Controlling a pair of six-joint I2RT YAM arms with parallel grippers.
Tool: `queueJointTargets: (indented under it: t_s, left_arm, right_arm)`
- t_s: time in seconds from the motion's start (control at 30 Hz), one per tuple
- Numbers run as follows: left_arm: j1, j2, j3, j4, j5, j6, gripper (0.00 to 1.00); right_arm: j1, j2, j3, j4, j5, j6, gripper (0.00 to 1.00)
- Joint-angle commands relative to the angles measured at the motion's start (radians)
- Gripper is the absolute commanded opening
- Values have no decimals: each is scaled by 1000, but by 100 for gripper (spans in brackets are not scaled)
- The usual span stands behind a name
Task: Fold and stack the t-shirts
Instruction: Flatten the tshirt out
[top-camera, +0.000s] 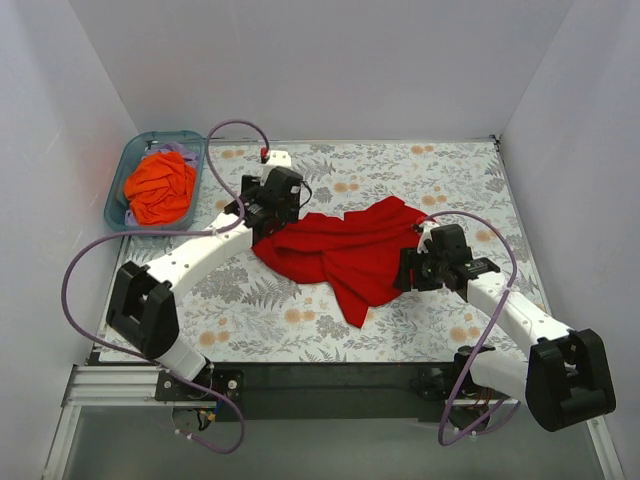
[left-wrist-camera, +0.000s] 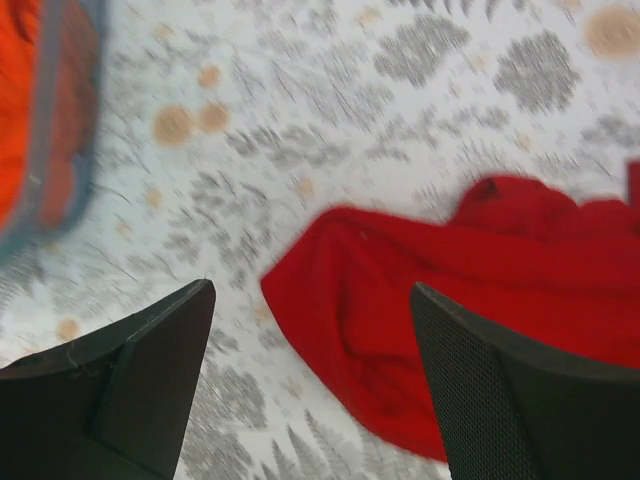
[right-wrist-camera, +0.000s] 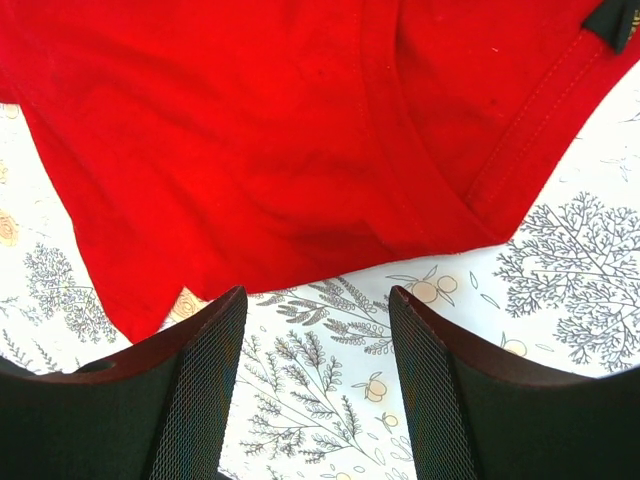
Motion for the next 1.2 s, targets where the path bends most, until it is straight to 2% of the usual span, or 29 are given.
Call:
queueJointTargets:
  t_s: [0.0, 0.1, 0.17, 0.37, 0.53, 0.8, 0.9, 0.93, 1.03, 1.07, 1.1, 1.17]
  left_arm:
    - [-6, -135, -133, -87, 219, -267, 78]
    - [-6, -198, -303, -103, 340, -419, 79]
    - [-6, -227, -363, -74, 402, -460, 79]
    - [-4, -210, -451, 24, 529, -574, 79]
    - [-6, -111, -445, 49, 528, -633, 80]
    - [-6, -20, -423, 80, 512, -679, 80]
    - [-4, 0, -414, 81, 486, -680, 78]
    - [-4, 6, -412, 83, 479, -680, 75]
    - [-4, 21, -403, 95, 453, -679, 57]
    - [-3, 27, -399, 96, 445, -676, 38]
    - [-3, 32, -396, 103, 424, -674, 30]
    - [9, 47, -385, 100, 413, -659, 1]
  right_arm:
    - [16, 28, 47, 20, -8, -6, 65]
    - [75, 67, 60, 32, 15, 0, 65]
    - [109, 82, 70, 39, 24, 5, 65]
    - [215, 159, 116, 51, 110, 16, 68]
    - [301, 235, 162, 49, 151, 3, 74]
    - [358, 344, 206, 22, 184, -3, 74]
    - [358, 376, 221, -15, 237, -1, 67]
    - [358, 386, 223, -21, 249, -1, 60]
    - [358, 395, 220, -46, 294, -7, 45]
    - [356, 396, 218, -61, 326, -9, 32]
    - [355, 395, 218, -69, 346, -10, 24]
    - [346, 386, 218, -89, 397, -15, 10]
